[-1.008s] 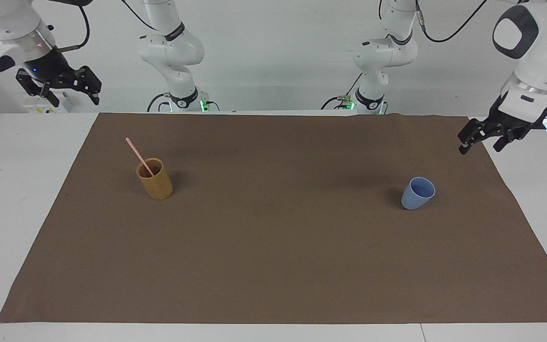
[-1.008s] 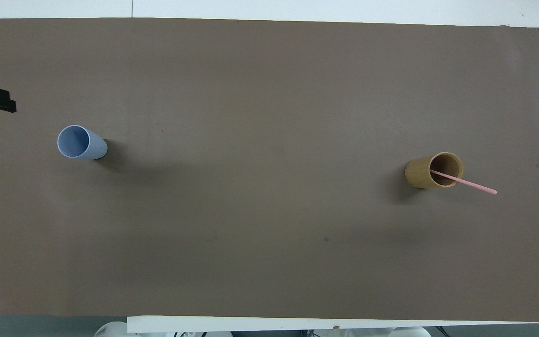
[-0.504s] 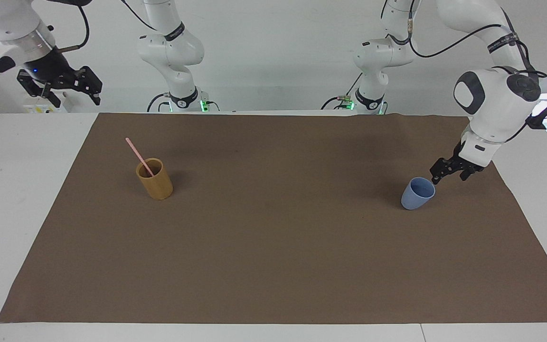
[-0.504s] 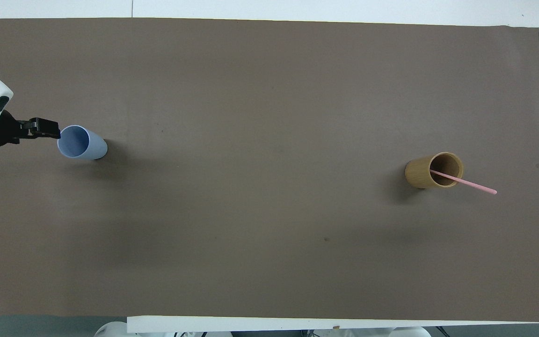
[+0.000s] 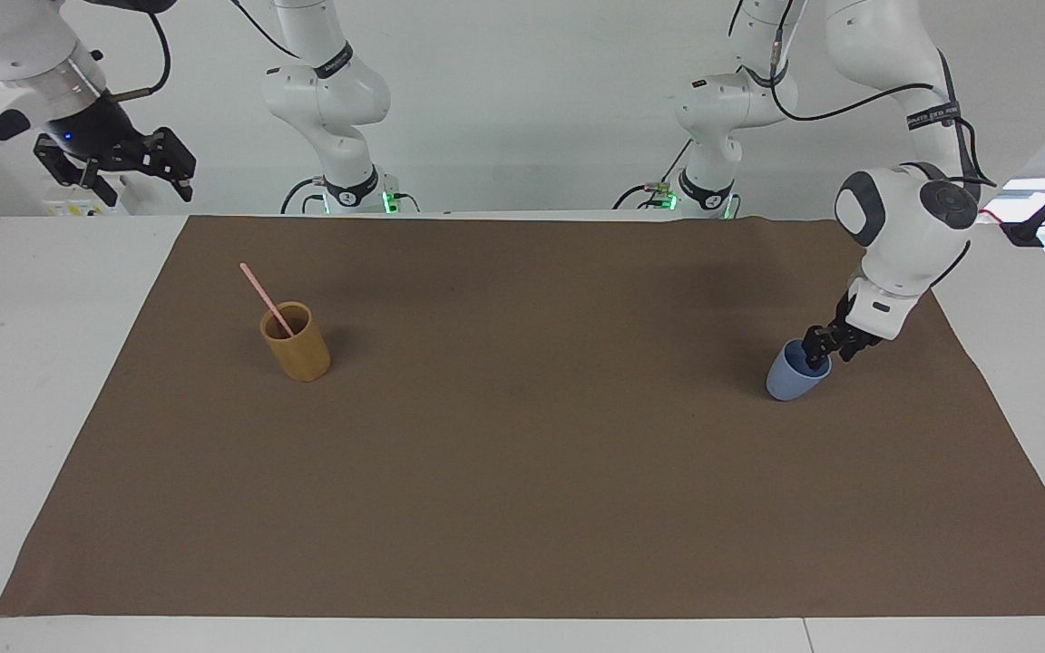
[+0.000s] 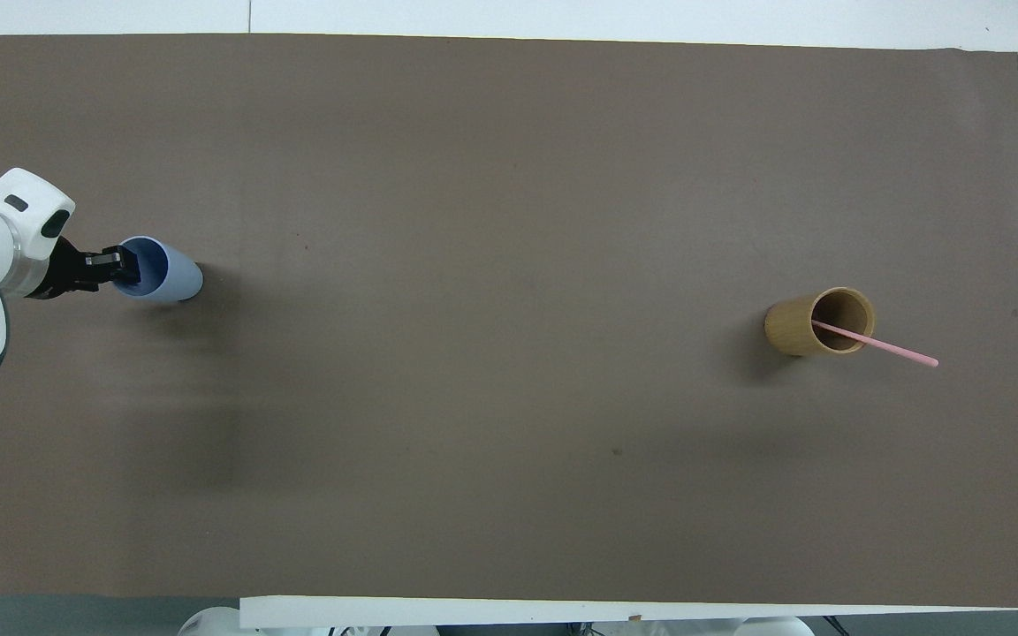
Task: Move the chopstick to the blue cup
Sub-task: 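Reach the left gripper to the light blue cup and grasp it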
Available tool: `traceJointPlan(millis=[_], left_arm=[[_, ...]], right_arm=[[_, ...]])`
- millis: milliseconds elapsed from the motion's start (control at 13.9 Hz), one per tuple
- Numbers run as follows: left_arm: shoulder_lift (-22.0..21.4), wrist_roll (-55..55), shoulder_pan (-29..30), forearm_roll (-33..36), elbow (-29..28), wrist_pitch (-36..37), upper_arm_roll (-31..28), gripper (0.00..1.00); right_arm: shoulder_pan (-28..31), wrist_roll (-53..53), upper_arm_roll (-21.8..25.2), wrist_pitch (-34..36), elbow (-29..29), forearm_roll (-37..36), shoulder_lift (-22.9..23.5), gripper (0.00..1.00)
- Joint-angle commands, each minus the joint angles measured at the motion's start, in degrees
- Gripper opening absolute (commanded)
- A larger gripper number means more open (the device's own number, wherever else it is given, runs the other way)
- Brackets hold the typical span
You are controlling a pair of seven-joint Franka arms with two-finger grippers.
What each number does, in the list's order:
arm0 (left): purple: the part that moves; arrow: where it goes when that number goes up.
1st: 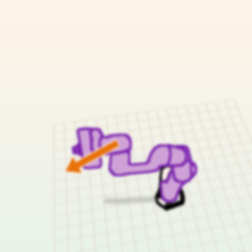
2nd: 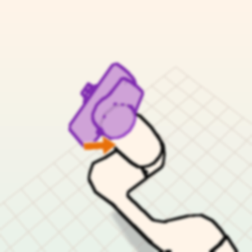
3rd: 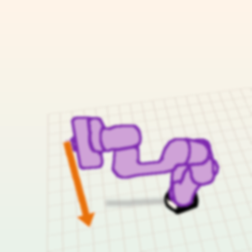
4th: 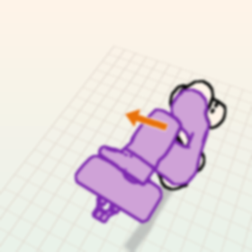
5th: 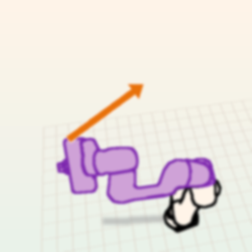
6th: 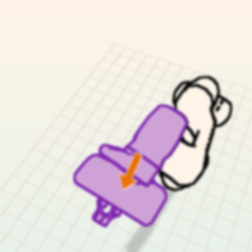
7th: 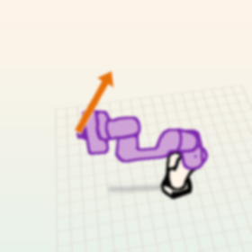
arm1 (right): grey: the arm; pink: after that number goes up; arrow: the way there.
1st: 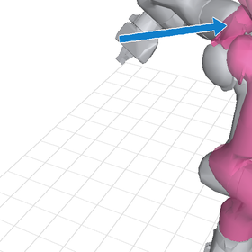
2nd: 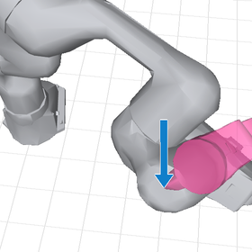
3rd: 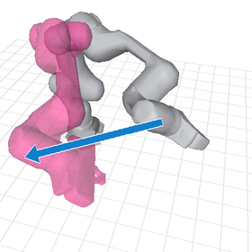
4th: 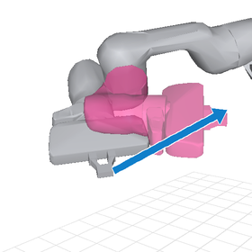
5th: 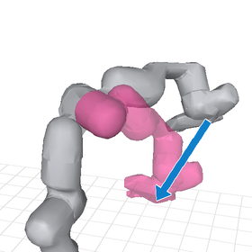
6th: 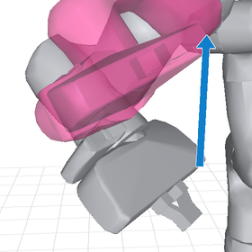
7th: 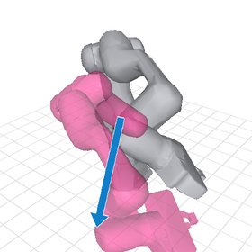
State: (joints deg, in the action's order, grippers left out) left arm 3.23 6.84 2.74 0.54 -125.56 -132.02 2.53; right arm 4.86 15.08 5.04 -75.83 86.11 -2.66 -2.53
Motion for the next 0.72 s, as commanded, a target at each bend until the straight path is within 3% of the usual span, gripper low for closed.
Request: traceJointPlan(millis=[0,216,504,648], left_arm=[[-0.07,2.04,-1.24,-0.28,-0.30,-2.10,0.11,0.00],[0.72,12.98,-8.25,-0.37,0.75,-4.82,0.20,0.00],[5.89,35.55,-25.89,-0.72,8.21,-4.30,0.28,0.00],[6.78,42.79,-33.20,-0.72,9.20,-5.00,0.20,0.00]], right_arm=[[0.59,-0.84,-0.38,-1.43,2.21,1.17,-1.51,1.00],[0.68,-0.75,-0.29,-1.34,2.22,1.17,-1.60,1.00],[0.68,-0.75,-0.38,-1.43,2.22,1.17,-1.60,1.00],[0.68,-0.75,-0.29,-1.43,2.22,1.17,-1.60,1.00]])
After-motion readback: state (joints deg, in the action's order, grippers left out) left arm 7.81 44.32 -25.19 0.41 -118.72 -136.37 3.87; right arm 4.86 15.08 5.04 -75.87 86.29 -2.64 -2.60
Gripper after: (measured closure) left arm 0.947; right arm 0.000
